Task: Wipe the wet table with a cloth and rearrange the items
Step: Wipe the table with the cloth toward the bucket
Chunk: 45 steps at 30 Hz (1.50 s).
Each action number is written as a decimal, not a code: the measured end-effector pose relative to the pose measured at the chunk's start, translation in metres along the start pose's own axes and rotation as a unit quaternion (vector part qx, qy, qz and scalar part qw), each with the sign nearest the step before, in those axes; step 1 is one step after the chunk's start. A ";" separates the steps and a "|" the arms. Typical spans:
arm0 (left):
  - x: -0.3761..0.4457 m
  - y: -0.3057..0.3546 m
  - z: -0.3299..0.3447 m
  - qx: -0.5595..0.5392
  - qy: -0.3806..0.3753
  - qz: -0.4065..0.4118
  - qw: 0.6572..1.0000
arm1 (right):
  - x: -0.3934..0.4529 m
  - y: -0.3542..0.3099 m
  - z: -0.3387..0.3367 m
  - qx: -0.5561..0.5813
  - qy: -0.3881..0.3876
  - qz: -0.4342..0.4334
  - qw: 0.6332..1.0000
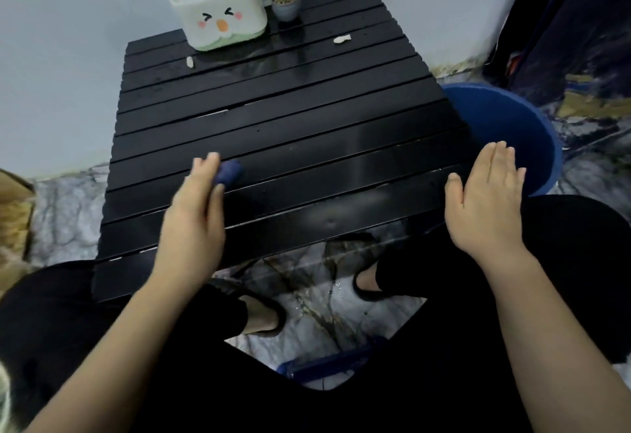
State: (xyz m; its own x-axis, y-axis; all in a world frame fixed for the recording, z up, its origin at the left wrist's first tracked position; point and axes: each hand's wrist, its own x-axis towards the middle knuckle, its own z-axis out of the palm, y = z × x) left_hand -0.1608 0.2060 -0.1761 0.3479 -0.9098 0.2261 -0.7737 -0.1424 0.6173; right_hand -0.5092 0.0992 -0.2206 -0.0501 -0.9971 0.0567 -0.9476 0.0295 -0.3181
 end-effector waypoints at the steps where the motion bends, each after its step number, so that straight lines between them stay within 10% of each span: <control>1: 0.004 -0.019 -0.007 0.045 0.023 -0.065 0.997 | 0.000 -0.001 0.000 -0.001 0.003 0.000 1.000; 6: 0.020 -0.040 0.008 0.197 0.022 -0.234 0.952 | -0.002 -0.004 0.000 -0.016 0.008 0.001 1.000; 14: 0.049 0.094 0.132 0.200 -0.098 0.006 0.975 | -0.002 -0.007 -0.001 -0.042 0.008 0.007 0.999; 20: 0.070 0.141 0.150 -0.093 -0.224 0.093 0.966 | -0.002 -0.004 0.000 -0.038 0.004 0.007 0.999; 23: 0.096 0.118 0.117 -0.178 -0.124 -0.004 0.976 | -0.002 -0.002 0.000 -0.030 -0.001 0.002 1.000; 27: 0.127 0.038 0.060 0.002 0.060 -0.105 0.993 | -0.001 -0.002 0.000 -0.020 -0.003 0.001 1.000; 32: 0.122 -0.022 0.057 0.182 0.048 -0.219 0.957 | -0.001 -0.004 0.000 -0.021 0.001 0.002 1.000; 45: 0.133 0.184 0.226 0.088 -0.152 0.181 0.968 | -0.001 -0.004 -0.001 -0.043 -0.005 0.011 0.999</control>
State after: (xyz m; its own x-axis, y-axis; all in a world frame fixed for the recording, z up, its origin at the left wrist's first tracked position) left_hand -0.3767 -0.0289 -0.2027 -0.1144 -0.9812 0.1553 -0.9028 0.1680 0.3958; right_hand -0.5053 0.1000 -0.2181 -0.0692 -0.9968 0.0399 -0.9700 0.0578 -0.2361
